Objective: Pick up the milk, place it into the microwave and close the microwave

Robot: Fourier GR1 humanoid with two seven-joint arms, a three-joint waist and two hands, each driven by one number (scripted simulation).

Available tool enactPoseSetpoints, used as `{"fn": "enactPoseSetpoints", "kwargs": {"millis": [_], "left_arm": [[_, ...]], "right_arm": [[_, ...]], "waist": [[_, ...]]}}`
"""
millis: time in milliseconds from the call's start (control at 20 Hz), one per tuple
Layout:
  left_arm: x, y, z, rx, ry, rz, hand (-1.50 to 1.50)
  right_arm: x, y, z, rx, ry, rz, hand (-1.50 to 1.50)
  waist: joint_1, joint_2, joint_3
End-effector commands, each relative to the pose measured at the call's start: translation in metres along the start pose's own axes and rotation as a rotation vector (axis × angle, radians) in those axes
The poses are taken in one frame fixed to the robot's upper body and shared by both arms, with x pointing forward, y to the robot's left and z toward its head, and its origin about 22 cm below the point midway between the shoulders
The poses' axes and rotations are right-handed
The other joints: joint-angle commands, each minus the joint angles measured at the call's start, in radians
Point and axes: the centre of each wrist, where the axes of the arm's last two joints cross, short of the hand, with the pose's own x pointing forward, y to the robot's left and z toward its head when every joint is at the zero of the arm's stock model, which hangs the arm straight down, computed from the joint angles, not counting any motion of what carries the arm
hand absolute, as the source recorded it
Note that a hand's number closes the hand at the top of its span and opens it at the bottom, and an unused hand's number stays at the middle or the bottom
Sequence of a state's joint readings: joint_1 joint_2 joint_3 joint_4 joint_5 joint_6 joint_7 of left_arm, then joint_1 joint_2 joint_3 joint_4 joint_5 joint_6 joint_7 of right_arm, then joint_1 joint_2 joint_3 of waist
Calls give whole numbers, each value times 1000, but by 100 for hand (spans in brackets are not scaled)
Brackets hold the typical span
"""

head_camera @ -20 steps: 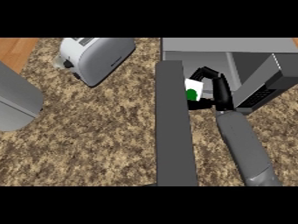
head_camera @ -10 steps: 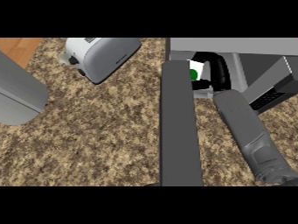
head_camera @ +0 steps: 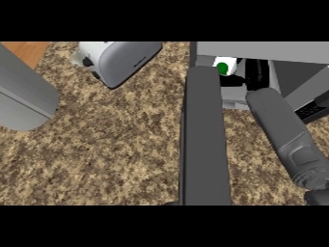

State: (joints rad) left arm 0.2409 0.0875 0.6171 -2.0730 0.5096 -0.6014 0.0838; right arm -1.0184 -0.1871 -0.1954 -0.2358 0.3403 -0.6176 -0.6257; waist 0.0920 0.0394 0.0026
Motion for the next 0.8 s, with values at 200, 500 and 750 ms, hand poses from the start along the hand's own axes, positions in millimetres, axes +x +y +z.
{"fn": "enactPoseSetpoints", "kwargs": {"millis": [200, 500, 750], "left_arm": [[-11, -6, -13, -17, 4, 25, -150], [-10, -4, -17, -30, -7, 4, -150], [-13, -1, -26, -36, 5, -26, -150]], "right_arm": [[-14, -24, -9, -65, -48, 173, 150], [-41, -42, 4, -130, 66, 356, -150], [-49, -51, 7, -149, 133, 459, -150]], "waist": [[26, 25, 2], [38, 27, 1], [44, 32, 1]]}}
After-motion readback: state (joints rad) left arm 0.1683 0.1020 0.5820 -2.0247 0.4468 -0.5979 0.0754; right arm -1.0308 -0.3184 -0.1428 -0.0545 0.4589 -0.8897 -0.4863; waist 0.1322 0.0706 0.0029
